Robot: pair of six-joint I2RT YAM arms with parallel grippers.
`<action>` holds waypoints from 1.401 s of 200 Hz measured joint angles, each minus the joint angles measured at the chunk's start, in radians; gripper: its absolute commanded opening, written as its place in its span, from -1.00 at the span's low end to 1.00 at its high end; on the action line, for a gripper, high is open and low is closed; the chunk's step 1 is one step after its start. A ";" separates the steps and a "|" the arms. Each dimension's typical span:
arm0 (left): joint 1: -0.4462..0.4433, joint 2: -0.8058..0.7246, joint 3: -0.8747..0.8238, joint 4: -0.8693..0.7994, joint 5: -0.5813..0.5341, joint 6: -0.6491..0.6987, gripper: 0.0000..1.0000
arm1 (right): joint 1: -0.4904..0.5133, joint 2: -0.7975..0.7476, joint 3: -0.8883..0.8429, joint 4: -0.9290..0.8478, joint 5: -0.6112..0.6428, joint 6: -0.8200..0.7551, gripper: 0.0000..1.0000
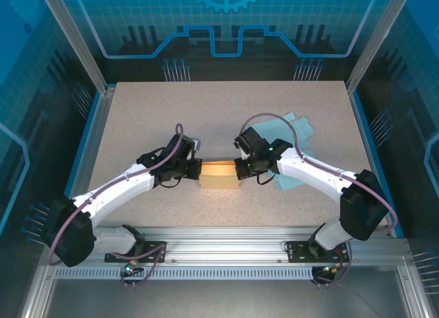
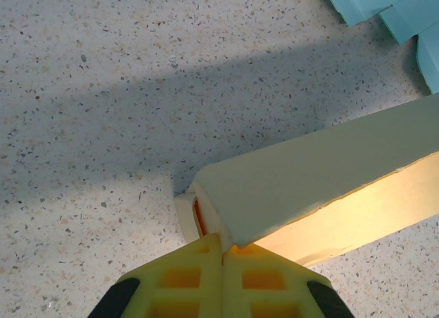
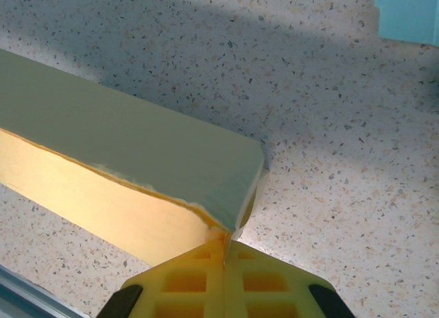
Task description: Fold the paper box
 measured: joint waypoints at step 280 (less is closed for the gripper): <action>0.028 -0.060 -0.079 0.207 -0.143 -0.208 -0.15 | 0.054 0.014 -0.003 0.026 0.075 -0.004 -1.00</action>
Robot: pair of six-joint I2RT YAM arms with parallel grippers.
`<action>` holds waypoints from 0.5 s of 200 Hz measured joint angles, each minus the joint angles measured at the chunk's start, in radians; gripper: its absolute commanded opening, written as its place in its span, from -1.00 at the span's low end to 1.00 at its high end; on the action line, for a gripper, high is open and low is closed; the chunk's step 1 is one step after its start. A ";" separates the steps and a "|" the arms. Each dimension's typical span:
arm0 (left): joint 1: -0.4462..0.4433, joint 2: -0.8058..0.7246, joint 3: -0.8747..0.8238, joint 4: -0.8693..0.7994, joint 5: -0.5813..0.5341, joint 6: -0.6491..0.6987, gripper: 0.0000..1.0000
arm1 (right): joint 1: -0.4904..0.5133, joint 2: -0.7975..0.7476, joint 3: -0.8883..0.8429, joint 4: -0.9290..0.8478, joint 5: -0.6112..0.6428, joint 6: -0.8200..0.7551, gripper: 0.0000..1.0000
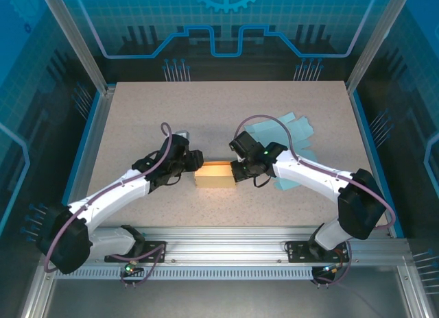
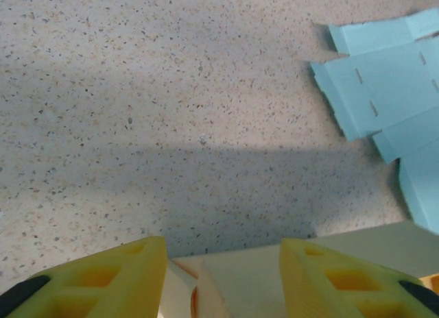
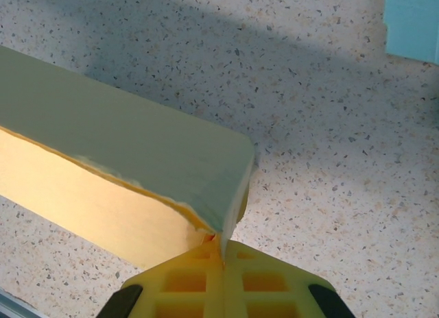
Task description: Fold the paper box
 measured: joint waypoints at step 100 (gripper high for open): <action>0.000 -0.056 -0.112 0.086 0.031 -0.085 -0.43 | 0.007 0.010 0.000 0.000 0.015 0.000 -1.00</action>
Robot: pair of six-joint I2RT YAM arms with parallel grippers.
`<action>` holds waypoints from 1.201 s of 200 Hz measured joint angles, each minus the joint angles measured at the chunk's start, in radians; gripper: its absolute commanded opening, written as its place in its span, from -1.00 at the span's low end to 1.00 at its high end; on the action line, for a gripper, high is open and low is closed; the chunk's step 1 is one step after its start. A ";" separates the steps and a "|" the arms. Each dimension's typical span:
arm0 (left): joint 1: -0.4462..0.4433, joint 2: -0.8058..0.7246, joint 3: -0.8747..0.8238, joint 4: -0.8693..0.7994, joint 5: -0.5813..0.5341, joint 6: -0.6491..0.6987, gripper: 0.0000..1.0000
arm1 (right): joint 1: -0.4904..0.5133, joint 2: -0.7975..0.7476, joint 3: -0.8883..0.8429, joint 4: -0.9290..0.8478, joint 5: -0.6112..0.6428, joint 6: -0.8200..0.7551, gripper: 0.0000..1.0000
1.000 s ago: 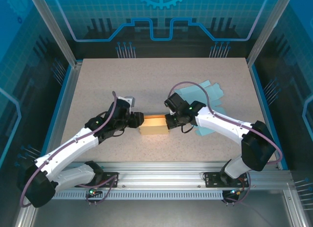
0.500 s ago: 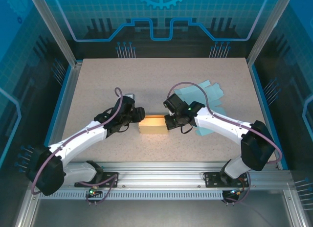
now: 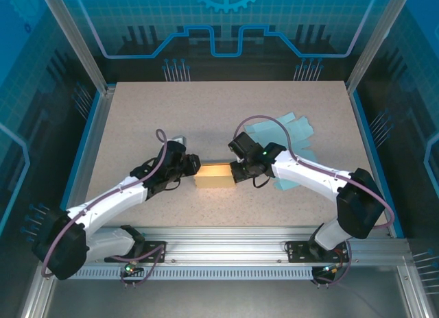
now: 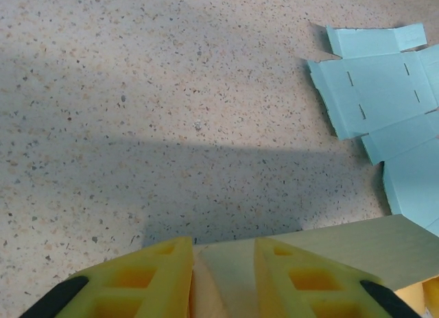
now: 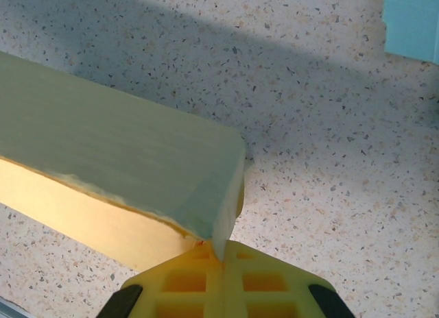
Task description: Fold the paper box
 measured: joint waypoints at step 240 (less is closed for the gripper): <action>-0.027 -0.013 -0.116 0.175 -0.006 -0.074 -0.52 | 0.019 -0.130 0.017 0.020 0.007 0.050 0.27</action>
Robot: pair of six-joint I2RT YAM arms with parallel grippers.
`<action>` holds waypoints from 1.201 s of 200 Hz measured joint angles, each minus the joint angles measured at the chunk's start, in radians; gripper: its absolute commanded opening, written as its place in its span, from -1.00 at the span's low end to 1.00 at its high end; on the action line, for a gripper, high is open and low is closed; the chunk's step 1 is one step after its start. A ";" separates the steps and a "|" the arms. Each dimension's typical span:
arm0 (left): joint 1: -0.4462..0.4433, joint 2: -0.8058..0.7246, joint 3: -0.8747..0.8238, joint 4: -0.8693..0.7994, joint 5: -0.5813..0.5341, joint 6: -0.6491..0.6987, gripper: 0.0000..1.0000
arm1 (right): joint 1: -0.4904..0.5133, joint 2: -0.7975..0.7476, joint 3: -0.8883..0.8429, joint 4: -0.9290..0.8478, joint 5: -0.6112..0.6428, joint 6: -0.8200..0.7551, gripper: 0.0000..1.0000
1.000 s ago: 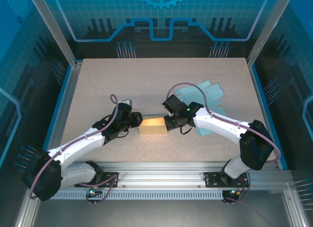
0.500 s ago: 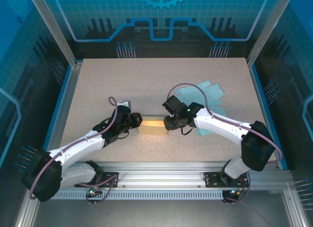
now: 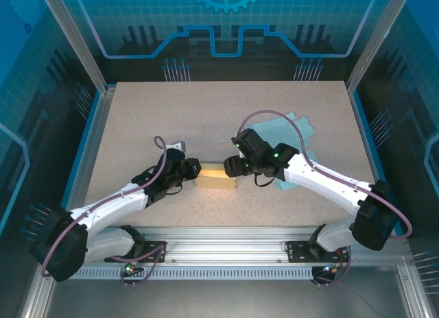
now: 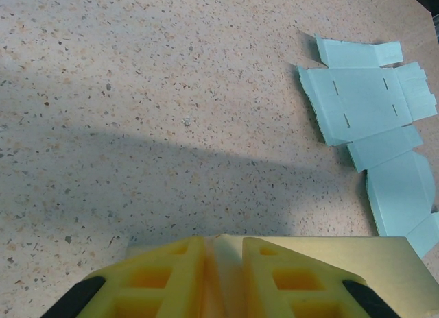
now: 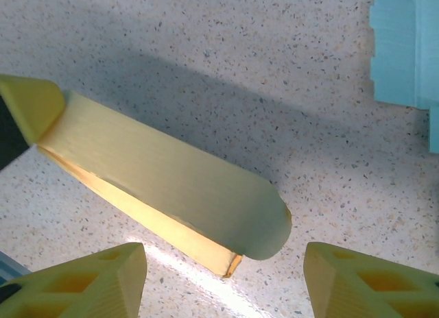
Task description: Fold the paper box
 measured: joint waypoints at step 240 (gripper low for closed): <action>0.004 -0.103 0.158 -0.373 0.123 0.477 0.21 | -0.055 -0.011 -0.094 -0.043 -0.027 -0.236 0.09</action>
